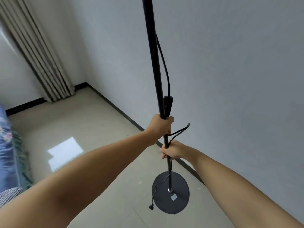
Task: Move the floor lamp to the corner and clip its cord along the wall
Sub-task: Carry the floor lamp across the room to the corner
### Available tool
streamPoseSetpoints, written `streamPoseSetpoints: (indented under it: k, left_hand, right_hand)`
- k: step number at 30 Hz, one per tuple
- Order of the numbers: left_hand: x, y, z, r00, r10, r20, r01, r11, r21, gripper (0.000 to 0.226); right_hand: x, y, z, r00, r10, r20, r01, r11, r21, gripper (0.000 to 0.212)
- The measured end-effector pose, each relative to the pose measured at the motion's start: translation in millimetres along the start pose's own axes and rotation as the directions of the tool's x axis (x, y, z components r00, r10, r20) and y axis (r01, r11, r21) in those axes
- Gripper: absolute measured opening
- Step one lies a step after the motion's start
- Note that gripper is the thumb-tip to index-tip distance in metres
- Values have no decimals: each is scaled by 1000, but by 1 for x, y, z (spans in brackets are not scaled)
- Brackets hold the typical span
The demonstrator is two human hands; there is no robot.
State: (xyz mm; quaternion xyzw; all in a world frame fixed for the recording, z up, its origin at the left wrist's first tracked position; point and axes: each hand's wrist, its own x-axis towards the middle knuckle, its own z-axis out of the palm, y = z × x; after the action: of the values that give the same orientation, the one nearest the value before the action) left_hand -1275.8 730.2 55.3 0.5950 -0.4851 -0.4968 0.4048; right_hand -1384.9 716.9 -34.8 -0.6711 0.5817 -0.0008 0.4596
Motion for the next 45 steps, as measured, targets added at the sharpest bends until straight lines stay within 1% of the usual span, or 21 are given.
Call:
streamPoseSetpoints:
  k: [4, 11, 15, 21, 26, 30, 32, 38, 42, 45]
  left_hand:
    - [49, -11, -89, 991, -25, -132, 20, 999, -38, 22]
    - [169, -12, -240, 966, -27, -256, 30, 1000, 6, 24]
    - [235, -3, -329, 942, -55, -332, 63, 998, 13, 29]
    - [319, -6, -463, 897, -61, -438, 63, 998, -10, 30]
    - [401, -20, -579, 887, -39, -460, 59, 998, 30, 32]
    - [467, -13, -673, 886, -34, -462, 62, 997, 45, 34]
    - [500, -7, -714, 888, -40, -458, 75, 995, 59, 36]
    - [609, 1, -824, 898, -16, -439, 77, 990, 121, 42]
    - [695, -8, -894, 903, -23, -430, 90, 986, 137, 48]
    - [760, -13, -942, 901, -46, -431, 105, 988, 114, 47]
  right_hand:
    - [79, -79, 17, 990, -111, 92, 118, 990, -76, 29]
    - [236, -217, 19, 934, -229, 273, 282, 944, -173, 30]
    - [318, -305, 18, 902, -282, 328, 354, 917, -185, 29]
    - [435, -427, 33, 857, -327, 399, 433, 876, -212, 28]
    - [544, -526, 51, 833, -348, 431, 483, 838, -256, 28]
    - [623, -607, 56, 829, -359, 429, 493, 832, -255, 29]
    - [658, -644, 54, 841, -360, 405, 476, 847, -237, 30]
    - [774, -743, 44, 838, -376, 395, 480, 852, -207, 31]
    - [868, -798, 44, 844, -367, 390, 464, 866, -188, 31]
    - [937, -838, 36, 839, -358, 410, 456, 873, -173, 30]
